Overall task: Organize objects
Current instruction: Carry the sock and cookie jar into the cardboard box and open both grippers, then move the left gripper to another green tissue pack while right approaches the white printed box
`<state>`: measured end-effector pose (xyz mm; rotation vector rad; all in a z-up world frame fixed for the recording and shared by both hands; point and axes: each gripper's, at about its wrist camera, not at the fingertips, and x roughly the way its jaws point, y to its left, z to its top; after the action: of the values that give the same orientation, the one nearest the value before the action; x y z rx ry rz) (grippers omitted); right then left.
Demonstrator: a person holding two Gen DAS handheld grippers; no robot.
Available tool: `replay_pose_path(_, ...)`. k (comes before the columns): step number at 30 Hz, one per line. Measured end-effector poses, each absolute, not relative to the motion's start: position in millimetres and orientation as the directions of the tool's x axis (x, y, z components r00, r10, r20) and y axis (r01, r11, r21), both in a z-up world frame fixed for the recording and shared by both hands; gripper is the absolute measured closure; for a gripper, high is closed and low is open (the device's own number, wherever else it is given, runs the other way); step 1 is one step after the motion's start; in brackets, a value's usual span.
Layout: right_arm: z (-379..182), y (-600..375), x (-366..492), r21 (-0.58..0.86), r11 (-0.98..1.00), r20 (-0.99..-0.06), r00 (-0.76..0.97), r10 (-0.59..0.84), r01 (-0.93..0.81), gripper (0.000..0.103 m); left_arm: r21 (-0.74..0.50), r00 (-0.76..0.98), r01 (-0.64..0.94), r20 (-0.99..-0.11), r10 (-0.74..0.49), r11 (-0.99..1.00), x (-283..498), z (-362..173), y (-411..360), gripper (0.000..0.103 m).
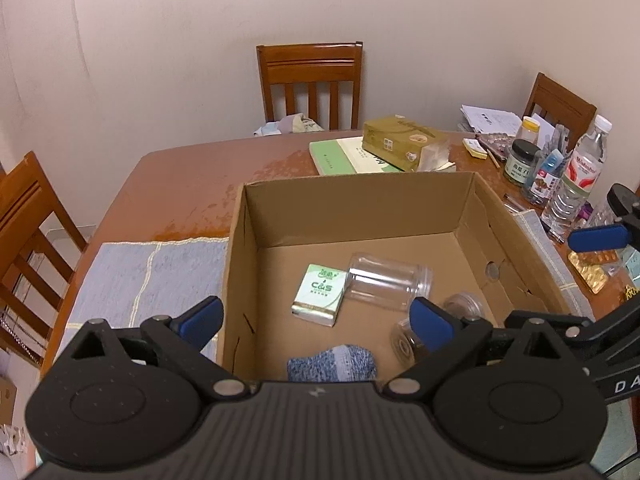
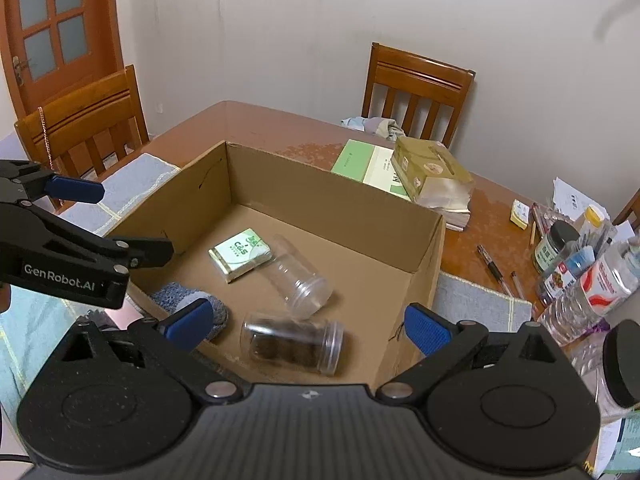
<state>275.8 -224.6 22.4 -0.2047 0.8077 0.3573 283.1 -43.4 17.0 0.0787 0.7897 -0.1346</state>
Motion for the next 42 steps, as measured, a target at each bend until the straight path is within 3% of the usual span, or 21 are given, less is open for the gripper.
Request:
replay_pose_path(15,8.5,-261.2,217.7,-0.041,0.928,-0.738,0.637,0.222,-0.371,0.000,0.017,0.691,0.079,-0.721,-0.043,0.997,210.2,4.4,-56.3,0.004)
replay_pose_path(32,-63.6,-320.6,183.6,-0.095,0.969,-0.821,0.569,0.055,-0.230,0.000,0.031,0.602,-0.048,-0.796,0.054,0.998,157.4,-56.0,-69.0,0.004)
replay_pose_path(42,-83.3,-316.1,178.5,-0.120,0.950,-0.842,0.536,0.056,-0.287,0.000,0.023,0.574,-0.096,-0.816,0.074,0.995,141.2,-71.6,-67.9,0.004)
